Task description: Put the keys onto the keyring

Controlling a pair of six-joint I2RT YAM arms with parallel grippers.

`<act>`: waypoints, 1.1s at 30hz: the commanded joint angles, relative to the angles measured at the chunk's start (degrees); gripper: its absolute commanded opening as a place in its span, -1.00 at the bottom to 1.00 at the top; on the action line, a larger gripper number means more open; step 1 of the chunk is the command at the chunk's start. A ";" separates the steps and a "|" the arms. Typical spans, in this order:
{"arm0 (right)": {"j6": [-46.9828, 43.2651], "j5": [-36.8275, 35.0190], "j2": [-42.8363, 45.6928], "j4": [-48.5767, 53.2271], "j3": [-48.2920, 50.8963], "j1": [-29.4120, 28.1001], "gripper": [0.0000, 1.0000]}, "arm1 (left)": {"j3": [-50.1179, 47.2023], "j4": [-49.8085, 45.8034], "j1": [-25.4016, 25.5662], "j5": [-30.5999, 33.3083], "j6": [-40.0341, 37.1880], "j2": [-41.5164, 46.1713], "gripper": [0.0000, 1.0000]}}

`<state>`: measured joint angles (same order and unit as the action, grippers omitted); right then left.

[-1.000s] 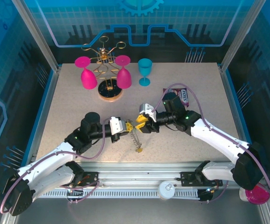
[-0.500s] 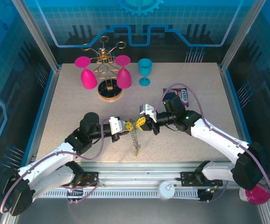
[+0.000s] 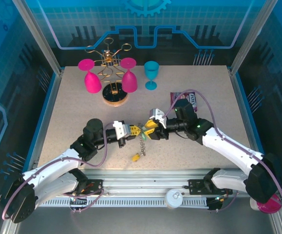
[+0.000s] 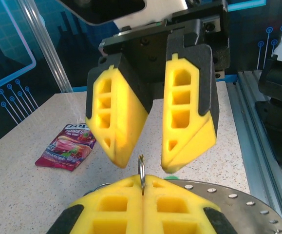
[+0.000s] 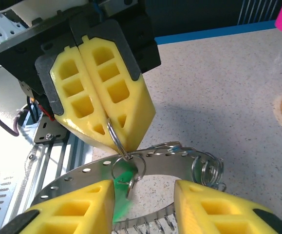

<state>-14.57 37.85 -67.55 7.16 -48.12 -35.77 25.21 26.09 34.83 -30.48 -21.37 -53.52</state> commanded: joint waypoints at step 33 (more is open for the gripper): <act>-8.53 2.28 -4.81 2.89 -7.15 -2.48 -1.00 | 2.68 -7.24 0.11 5.25 -2.74 0.60 -0.53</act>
<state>-19.66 40.69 -72.25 6.09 -51.16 -37.06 25.19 24.71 34.63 -27.94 -21.67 -53.82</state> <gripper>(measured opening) 0.065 0.213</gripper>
